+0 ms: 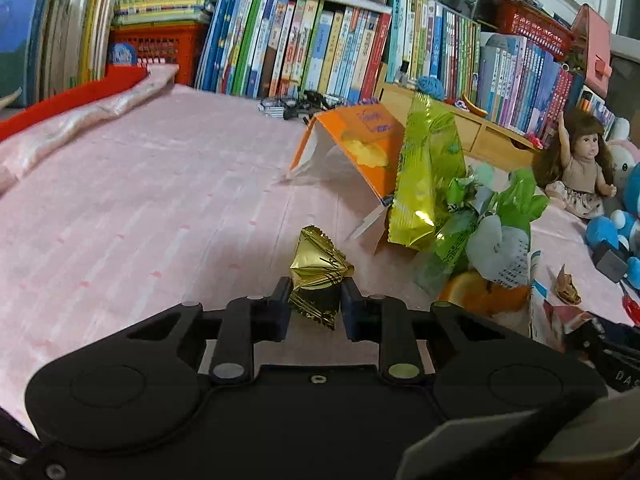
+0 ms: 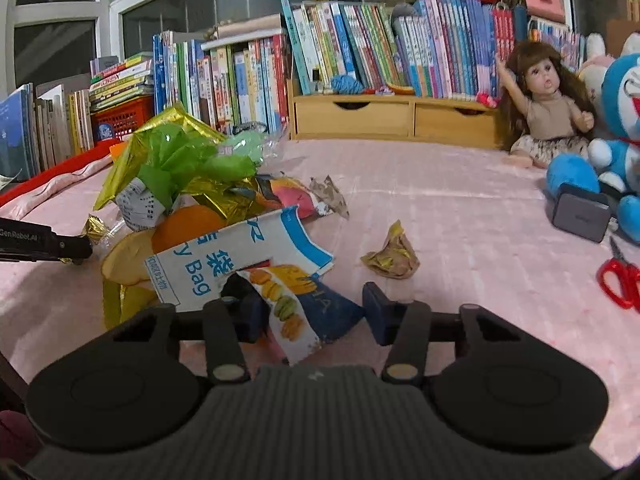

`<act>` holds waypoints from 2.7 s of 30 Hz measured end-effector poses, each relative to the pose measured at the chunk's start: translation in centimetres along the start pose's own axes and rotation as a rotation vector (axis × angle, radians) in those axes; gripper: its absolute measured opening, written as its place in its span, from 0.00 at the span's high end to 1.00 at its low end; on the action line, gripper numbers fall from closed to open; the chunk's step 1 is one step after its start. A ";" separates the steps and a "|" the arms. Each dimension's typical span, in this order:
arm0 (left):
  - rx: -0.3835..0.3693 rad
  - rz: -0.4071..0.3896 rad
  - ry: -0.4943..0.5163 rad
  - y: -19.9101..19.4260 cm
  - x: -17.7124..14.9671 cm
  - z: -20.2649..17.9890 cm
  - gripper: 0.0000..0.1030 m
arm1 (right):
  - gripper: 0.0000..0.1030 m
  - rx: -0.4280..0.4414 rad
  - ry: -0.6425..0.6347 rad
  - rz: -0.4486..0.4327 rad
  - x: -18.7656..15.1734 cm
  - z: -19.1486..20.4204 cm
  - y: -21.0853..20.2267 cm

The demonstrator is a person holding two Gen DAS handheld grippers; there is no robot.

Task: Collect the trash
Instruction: 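Grasp the gold foil wrapper with the left tool while the right tool grasps the macaron snack bag, then lower both held items into the black trash bag and open both tools, then grasp the small yellow wrapper piece beside the orange peel with the left tool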

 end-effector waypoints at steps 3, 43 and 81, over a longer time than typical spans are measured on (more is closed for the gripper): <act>0.003 -0.028 0.007 -1.2 0.3 -0.1 0.78 | 0.52 -0.002 -0.003 -0.022 0.3 0.2 -0.8; -0.182 0.431 0.125 -17.6 -15.5 0.3 0.77 | 0.44 0.410 -0.153 0.324 -11.5 9.8 -13.0; -0.199 0.173 0.163 -17.4 -8.8 -1.5 0.17 | 0.10 0.418 -0.138 0.032 -4.0 5.6 -12.1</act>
Point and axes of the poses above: each gripper's, at about its wrist camera, not at the fingertips, and y roughly the way its jaws point, z to its left, x to its top, the point moved 2 cm from there along y, roughly the way its jaws point, and after that the axes turned 14 degrees about -z, right-handed, at the moved point
